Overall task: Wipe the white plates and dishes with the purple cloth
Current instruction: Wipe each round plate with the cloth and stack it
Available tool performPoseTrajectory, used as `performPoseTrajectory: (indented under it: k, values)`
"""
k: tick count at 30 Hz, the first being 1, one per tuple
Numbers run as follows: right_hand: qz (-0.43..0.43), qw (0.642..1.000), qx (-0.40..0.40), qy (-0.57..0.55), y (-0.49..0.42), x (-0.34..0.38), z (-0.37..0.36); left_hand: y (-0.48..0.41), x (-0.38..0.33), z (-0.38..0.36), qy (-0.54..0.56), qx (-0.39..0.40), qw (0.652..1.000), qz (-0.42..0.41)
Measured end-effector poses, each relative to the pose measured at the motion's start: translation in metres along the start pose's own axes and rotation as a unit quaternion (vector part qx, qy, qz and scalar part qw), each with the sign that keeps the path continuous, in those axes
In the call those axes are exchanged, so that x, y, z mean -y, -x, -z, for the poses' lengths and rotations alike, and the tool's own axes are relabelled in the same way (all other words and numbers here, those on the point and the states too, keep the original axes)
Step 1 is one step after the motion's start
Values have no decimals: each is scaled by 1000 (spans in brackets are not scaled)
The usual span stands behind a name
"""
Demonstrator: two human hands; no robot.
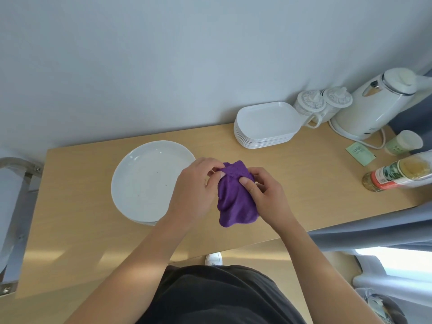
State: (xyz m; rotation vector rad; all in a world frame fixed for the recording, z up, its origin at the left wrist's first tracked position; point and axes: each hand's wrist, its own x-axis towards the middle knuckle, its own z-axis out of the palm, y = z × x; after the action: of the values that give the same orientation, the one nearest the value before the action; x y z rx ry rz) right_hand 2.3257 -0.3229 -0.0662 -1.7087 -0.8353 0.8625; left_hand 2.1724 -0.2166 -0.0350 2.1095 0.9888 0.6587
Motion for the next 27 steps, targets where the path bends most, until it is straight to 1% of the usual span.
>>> performPoseTrajectory:
  k: [4,7,8,11,13,15,17,19,20,21,22,23,24,26,27]
  values:
    - [21,999,-3,-37,-2,19,-9,-2,2,12,-32,-26,999,-23]
    - [33,998,-5,-55,-9,37,-21,1,15,33,-41,-23,999,-11]
    - [35,998,-7,-57,-11,42,-27,3,22,41,-56,-25,998,-9]
    - [42,998,-13,-47,-19,56,-47,14,49,67,-147,-53,988,-8]
    - [42,998,-6,-47,-21,64,-64,24,68,83,-177,-77,981,24]
    - [51,998,-7,-32,-24,70,-82,33,86,96,-172,-109,976,78]
    - [56,998,-12,24,-29,75,-100,39,103,108,-164,-137,969,126]
    - [48,991,8,127,-34,74,-117,40,117,116,-164,-140,962,165]
    - [55,977,20,205,-36,70,-125,39,123,119,-161,-134,961,183]
    - [69,956,21,286,-37,66,-131,37,128,122,-155,-126,960,195]
    - [91,934,9,345,-36,62,-137,36,131,123,-151,-118,960,202]
    - [116,921,-3,371,-35,60,-142,34,134,124,-147,-111,961,205]
    - [140,917,-4,374,-35,58,-145,32,136,124,-143,-106,962,207]
    - [184,909,33,374,-35,52,-153,26,140,126,-133,-93,964,211]
    - [194,897,60,393,-34,47,-157,23,142,127,-128,-86,965,213]
